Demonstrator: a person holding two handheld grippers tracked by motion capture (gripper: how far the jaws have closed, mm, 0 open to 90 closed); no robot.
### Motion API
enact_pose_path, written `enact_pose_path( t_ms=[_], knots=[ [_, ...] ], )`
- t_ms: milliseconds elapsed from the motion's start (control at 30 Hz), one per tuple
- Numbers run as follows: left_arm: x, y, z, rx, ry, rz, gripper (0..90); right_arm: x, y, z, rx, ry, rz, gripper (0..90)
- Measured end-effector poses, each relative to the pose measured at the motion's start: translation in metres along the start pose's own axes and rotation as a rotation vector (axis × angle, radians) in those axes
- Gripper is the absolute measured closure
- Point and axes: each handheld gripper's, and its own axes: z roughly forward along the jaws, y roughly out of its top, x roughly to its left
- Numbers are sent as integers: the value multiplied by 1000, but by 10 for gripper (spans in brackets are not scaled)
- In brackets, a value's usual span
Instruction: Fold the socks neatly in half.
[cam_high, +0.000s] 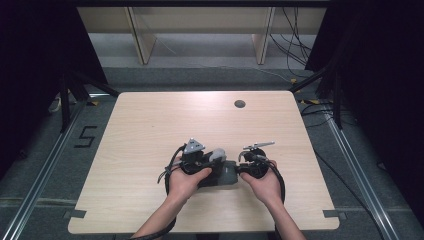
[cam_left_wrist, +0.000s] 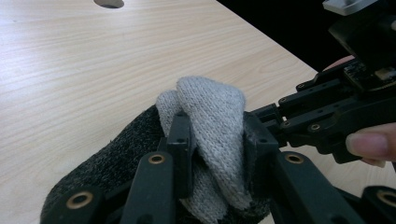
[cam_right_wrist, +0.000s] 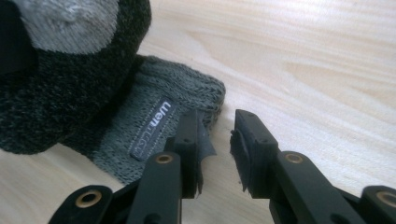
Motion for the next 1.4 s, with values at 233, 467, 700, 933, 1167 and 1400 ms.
enact_pose_path(
  t_ms=[233, 467, 700, 933, 1167, 1400],
  knots=[
    [-6, -7, 12, 26, 17, 25, 678, -3, -1, -1, -4, -1, 25, 677],
    [-12, -10, 20, 39, 35, 55, 654, -3, 1, -9, -24, 7, 24, 652],
    [-20, -10, 25, 27, 5, 118, 480, -4, 7, -21, -47, 6, 48, 618],
    [-24, -6, 14, -12, -3, 138, 389, -7, 9, -28, -64, -11, 65, 597],
    [-13, -3, -4, -18, 16, 108, 382, -16, 19, -48, -171, -18, 78, 557],
    [-11, -10, 8, 47, -2, 86, 424, -5, 20, -43, -122, 69, 54, 534]
  ],
)
